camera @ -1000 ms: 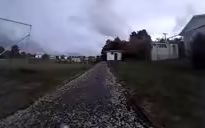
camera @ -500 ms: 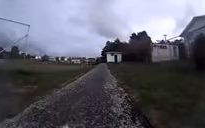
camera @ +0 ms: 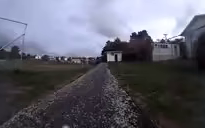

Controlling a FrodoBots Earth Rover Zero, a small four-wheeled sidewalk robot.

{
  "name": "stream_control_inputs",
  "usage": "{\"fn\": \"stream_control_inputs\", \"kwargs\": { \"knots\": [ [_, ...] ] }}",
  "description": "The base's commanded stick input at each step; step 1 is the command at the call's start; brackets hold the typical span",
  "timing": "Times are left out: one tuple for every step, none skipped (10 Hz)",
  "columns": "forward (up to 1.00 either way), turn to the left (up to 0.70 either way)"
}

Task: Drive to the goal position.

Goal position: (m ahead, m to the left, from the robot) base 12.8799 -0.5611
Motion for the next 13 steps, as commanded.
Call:
{"fn": "stream_control_inputs", "kwargs": {
  "knots": [
    [0.6,0.0],
    [0.6,0.0],
    [0.6,0.0],
    [0.6,0.0],
    [0.6,0.0],
    [0.6,0.0],
    [0.6,0.0],
    [0.6,0.0],
    [0.6,0.0],
    [0.6,0.0],
    [0.6,0.0],
    [0.6,0.0],
    [0.6,0.0]
  ]
}}
